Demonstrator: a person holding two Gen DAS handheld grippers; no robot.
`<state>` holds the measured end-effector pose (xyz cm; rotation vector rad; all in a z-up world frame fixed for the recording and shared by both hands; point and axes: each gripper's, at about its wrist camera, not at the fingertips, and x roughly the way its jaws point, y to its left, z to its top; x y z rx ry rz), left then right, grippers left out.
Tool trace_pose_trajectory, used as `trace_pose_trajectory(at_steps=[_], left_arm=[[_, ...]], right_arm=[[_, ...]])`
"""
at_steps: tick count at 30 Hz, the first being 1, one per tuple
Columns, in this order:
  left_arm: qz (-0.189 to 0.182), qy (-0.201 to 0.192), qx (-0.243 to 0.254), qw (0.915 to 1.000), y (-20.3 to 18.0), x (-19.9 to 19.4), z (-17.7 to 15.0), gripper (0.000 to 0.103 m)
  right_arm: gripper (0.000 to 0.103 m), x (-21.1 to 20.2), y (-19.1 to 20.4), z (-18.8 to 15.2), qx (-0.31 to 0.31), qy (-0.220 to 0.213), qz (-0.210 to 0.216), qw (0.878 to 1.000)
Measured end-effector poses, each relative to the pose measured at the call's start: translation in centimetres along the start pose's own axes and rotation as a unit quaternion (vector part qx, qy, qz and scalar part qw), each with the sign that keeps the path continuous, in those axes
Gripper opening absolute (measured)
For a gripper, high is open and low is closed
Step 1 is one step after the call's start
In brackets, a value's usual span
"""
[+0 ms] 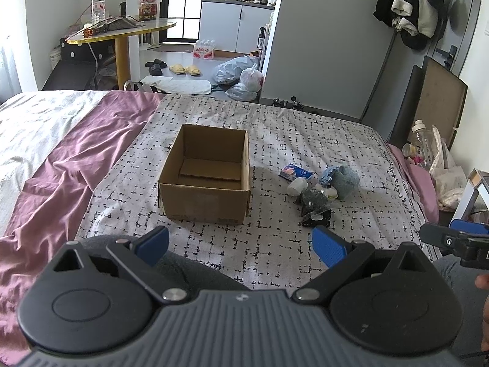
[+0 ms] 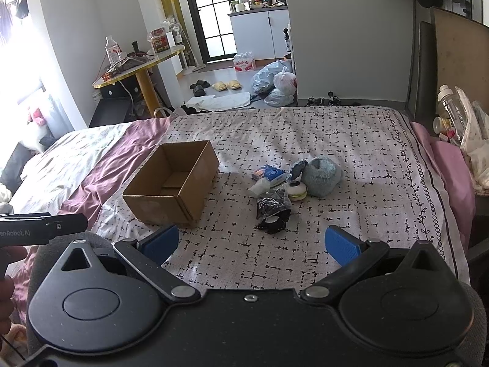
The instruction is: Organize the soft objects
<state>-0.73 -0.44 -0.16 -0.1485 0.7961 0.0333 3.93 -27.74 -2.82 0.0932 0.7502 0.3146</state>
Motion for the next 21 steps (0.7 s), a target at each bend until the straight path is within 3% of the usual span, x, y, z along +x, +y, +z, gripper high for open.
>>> trace_pose_trajectory(at_steps=[21], left_arm=[[-0.016, 0.004, 0.002, 0.9999, -1.0, 2.2, 0.4, 0.099]], right_arm=[[0.103, 1.3, -1.0, -0.1, 0.010, 0.012, -0.007, 1.000]])
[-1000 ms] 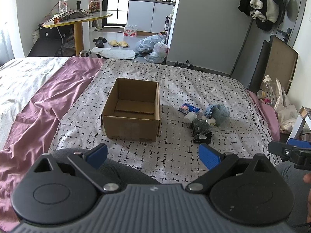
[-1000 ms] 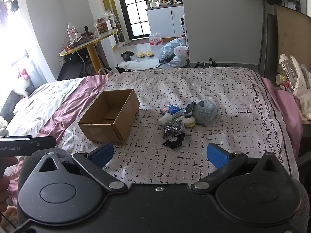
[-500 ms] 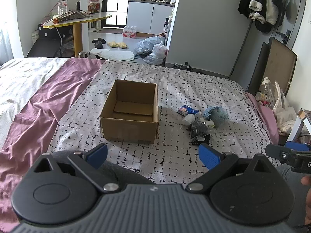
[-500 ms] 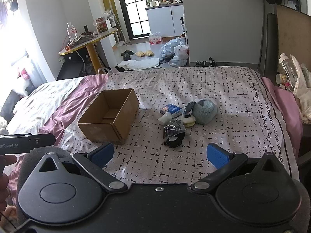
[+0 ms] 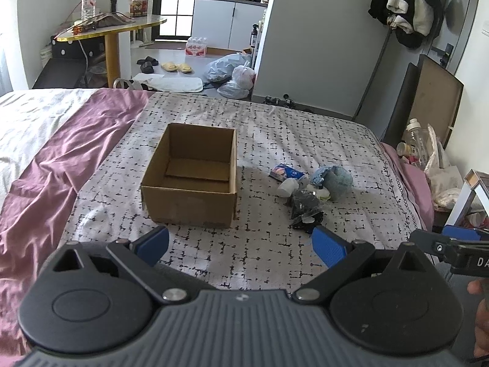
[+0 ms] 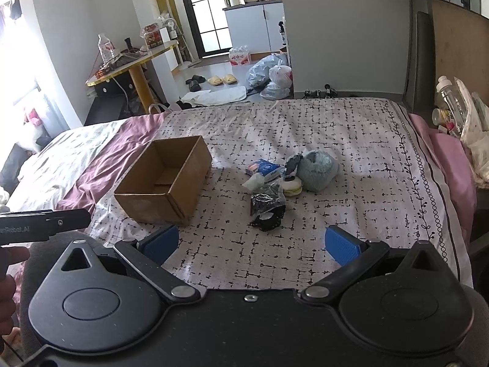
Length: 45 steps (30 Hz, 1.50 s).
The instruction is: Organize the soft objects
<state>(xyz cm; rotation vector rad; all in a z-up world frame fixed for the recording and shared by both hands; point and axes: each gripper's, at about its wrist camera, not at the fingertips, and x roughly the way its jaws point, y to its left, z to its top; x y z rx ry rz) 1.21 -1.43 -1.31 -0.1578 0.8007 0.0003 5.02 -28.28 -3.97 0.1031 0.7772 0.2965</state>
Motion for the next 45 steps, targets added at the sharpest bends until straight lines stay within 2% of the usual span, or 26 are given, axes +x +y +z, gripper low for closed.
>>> trace_pose_trajectory(at_steps=[28, 40, 45], left_arm=[[-0.024, 0.014, 0.006, 0.9996, -2.7, 6.9, 1.4, 0.098], [-0.031, 0.024, 0.010, 0.9992, -4.2, 10.0, 2.1, 0.095], [-0.037, 0.025, 0.008, 0.9990, -4.9, 11.3, 2.5, 0.091]], right_arm=[[0.103, 4.9, -5.2, 1.4, 0.063, 0.002, 0.025, 0.998], [0.103, 8.0, -7.3, 2.4, 0.103, 0.020, 0.040, 0.994], [0.095, 9.2, -8.6, 2.4, 0.124, 0.033, 0.042, 0.991]])
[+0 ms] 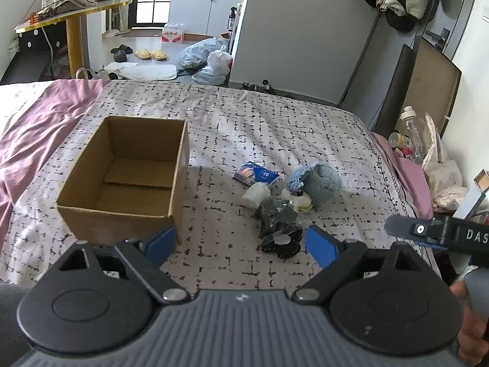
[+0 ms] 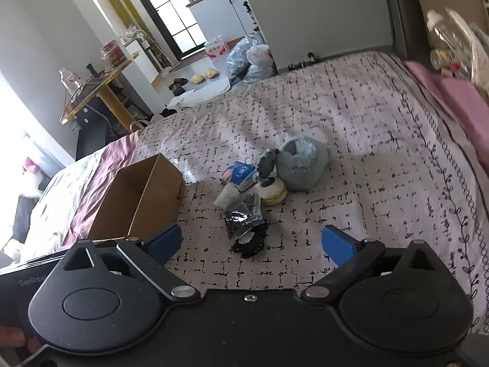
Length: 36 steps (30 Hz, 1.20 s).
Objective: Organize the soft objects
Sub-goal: 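Grasp the clear bag of black items with left tool while right tool approaches the pile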
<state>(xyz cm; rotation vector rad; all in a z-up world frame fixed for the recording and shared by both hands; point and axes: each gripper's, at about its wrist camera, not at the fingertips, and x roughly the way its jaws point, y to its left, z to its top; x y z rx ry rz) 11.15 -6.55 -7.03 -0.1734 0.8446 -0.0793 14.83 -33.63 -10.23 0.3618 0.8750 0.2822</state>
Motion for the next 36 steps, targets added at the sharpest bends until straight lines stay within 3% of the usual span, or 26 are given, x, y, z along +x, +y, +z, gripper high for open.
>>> trace_pose_trajectory(at_steps=[11, 18, 22, 27, 36], left_arm=[[-0.019, 0.021, -0.012, 0.9995, -1.0, 4.3, 0.6, 0.077], [-0.040, 0.036, -0.020, 0.9983, -1.5, 7.2, 0.8, 0.074], [-0.050, 0.045, -0.019, 0.9975, -1.9, 9.1, 1.1, 0.075], [-0.056, 0.058, -0.015, 0.9966, -2.4, 11.5, 1.0, 0.075], [-0.066, 0.085, -0.033, 0.9936, -3.1, 15.2, 1.0, 0.075]], right_arm=[[0.084, 2.7, -3.2, 0.3, 0.081, 0.025, 0.032, 0.996], [0.080, 4.8, -4.1, 0.9, 0.109, 0.028, 0.041, 0.993], [0.079, 5.3, -5.2, 1.0, 0.138, 0.025, 0.033, 0.990], [0.066, 7.4, -6.4, 1.1, 0.179, 0.039, 0.011, 0.983], [0.060, 10.4, -8.3, 0.7, 0.238, 0.064, -0.019, 0.969]])
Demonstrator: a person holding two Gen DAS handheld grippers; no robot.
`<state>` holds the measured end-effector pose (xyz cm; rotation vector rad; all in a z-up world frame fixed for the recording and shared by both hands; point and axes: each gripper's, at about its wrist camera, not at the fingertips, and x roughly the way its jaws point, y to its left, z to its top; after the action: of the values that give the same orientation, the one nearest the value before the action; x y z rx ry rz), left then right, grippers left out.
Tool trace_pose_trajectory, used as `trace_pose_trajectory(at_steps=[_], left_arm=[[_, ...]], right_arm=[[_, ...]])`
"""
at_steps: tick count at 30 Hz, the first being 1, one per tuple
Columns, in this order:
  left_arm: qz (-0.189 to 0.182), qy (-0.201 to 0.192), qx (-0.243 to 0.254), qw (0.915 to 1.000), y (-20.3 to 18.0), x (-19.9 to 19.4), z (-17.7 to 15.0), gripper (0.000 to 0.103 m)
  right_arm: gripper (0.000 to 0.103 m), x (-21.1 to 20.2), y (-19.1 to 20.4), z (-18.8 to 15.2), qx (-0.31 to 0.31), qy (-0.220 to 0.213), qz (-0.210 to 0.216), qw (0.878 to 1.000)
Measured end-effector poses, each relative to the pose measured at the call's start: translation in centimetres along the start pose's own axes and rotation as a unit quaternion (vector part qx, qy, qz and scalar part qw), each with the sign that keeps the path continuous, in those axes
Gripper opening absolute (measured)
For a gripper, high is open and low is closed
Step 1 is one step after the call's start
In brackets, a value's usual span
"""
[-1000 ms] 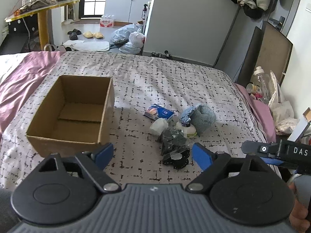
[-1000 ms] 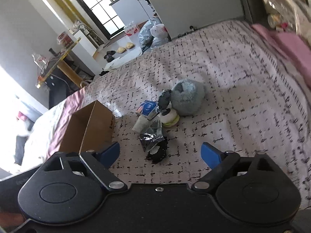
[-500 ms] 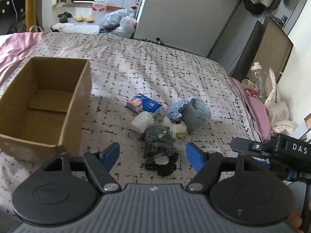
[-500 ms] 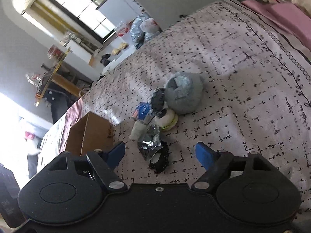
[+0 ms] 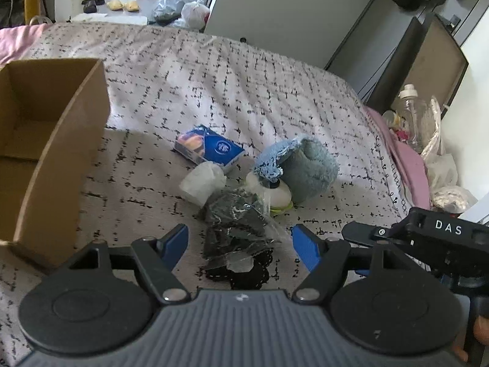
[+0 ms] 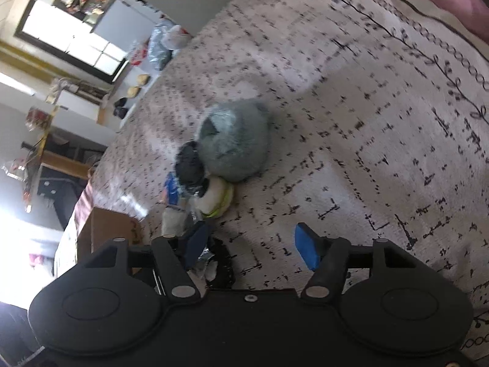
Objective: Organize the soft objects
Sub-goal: 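Grasp the clear bag of black items with left tool while right tool approaches the pile, then grasp the black lace strap with right tool while left tool holds the bag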
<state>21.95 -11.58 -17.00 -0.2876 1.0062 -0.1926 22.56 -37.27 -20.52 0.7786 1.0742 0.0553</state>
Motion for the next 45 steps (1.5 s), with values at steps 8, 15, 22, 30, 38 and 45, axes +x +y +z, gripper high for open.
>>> trace_pose_trajectory(at_steps=[8, 15, 22, 30, 38, 45], left_arm=[[-0.002, 0.018, -0.004, 0.9998, -0.5, 2.9, 0.4, 0.075], [0.009, 0.016, -0.016, 0.9997, -0.6, 4.4, 0.2, 0.069], [0.002, 0.018, -0.025, 0.9995, 0.0, 4.2, 0.0, 0.036], [-0.018, 0.020, -0.059, 0.9979, 1.3, 2.3, -0.5, 0.034], [-0.012, 0.010, -0.075, 0.9971, 2.6, 0.5, -0.8, 0.034], [-0.010, 0.014, -0.083, 0.9964, 3.6, -0.1, -1.1, 0.035]], right_arm=[[0.058, 1.1, -0.6, 0.2, 0.023, 0.005, -0.004, 1.000], [0.058, 2.0, -1.0, 0.4, 0.039, 0.008, -0.010, 0.999], [0.058, 2.9, -0.6, 0.1, 0.032, 0.019, -0.008, 0.999], [0.059, 3.4, 0.0, -0.4, 0.028, 0.027, 0.008, 0.999], [0.059, 4.3, 1.0, -1.0, 0.014, 0.038, 0.013, 0.999], [0.059, 5.3, 2.3, -1.6, -0.008, 0.049, 0.010, 0.999]])
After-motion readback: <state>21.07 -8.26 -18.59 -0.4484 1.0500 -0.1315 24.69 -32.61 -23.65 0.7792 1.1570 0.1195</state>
